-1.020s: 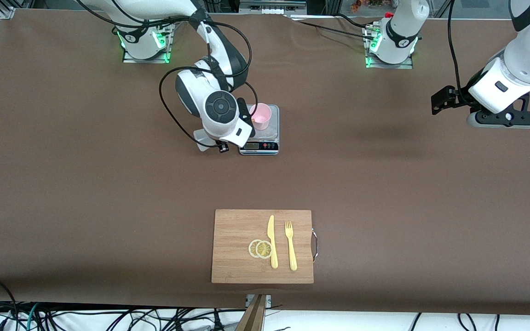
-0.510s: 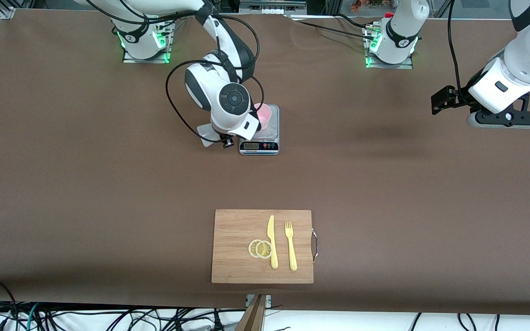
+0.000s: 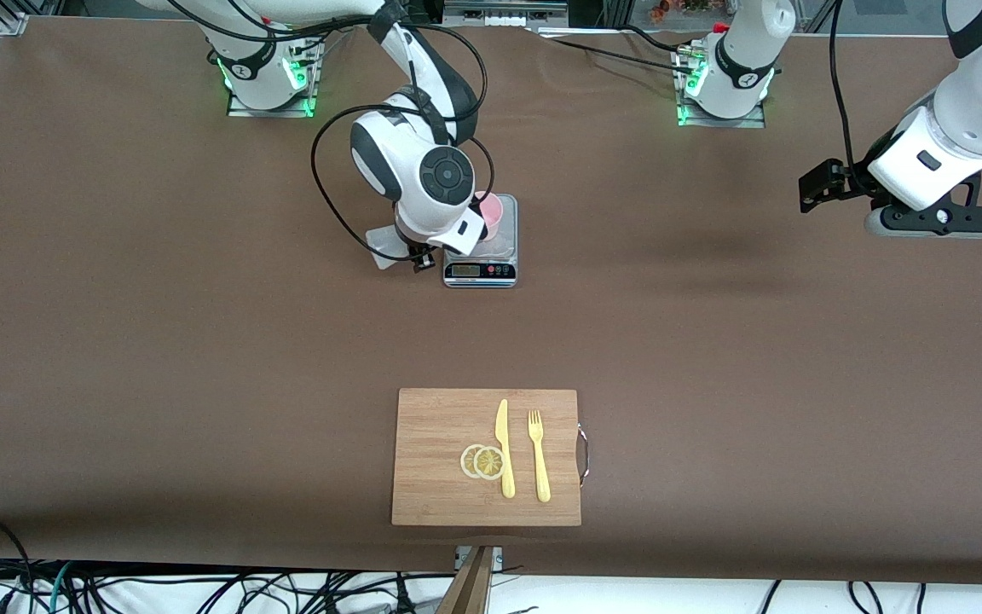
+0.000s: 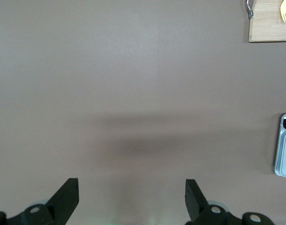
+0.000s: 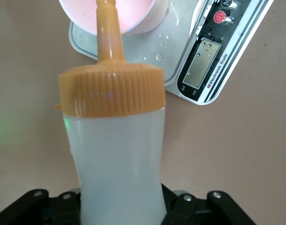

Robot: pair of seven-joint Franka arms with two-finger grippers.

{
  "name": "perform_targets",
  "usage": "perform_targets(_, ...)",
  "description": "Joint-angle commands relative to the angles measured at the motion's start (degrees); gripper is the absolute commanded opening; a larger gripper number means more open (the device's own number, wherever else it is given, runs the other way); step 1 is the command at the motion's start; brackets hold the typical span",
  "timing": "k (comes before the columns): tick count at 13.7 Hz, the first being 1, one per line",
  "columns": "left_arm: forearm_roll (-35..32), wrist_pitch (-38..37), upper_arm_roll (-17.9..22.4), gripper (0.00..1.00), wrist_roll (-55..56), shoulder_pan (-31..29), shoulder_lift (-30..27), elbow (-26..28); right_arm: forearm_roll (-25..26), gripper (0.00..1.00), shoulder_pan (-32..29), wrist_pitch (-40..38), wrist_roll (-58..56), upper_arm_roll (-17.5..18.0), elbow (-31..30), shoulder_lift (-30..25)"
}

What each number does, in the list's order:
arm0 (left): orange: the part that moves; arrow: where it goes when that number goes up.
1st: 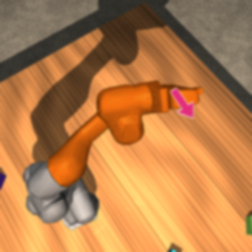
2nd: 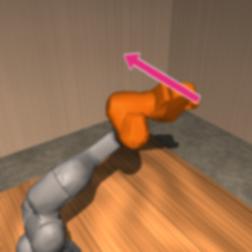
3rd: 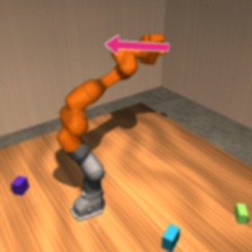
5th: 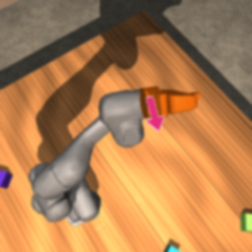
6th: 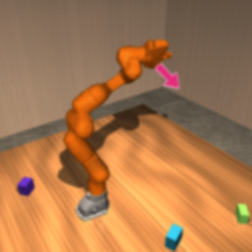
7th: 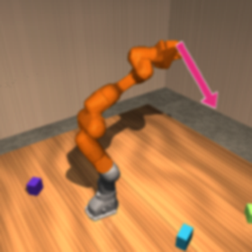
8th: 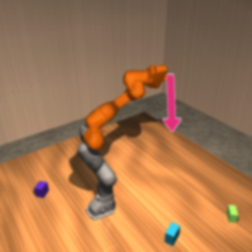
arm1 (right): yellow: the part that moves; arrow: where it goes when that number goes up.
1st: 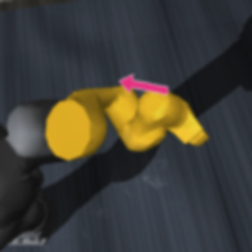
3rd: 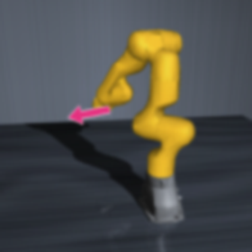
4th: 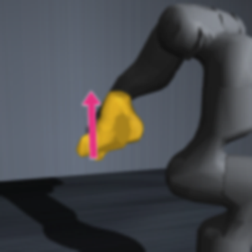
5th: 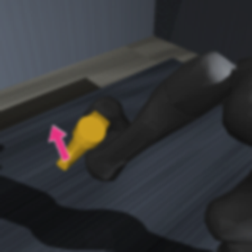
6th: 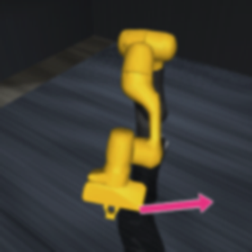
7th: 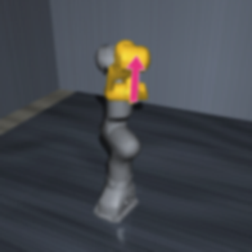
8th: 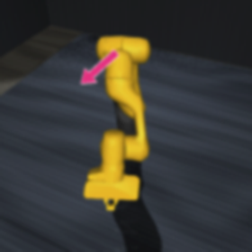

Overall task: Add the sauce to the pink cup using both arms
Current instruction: 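Tilt the bottle nozzle into the cup and squeeze sauce in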

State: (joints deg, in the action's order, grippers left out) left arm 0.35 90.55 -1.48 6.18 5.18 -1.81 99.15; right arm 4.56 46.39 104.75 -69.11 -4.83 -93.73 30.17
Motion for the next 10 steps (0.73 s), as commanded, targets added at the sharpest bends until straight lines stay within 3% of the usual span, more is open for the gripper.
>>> perform_targets(1, 0.7, -1.1, 0.1, 1.00, -0.1, -0.1, -0.5, -0.5, 1.7, 0.00, 1.3, -1.6, 1.2, -0.4, -1.3, -2.2)
perform_targets(10, 0.7, -1.1, 0.1, 1.00, 0.1, -0.1, -0.4, -0.6, 3.6, 0.00, 2.3, -2.9, 3.1, -0.4, -1.0, -1.9)
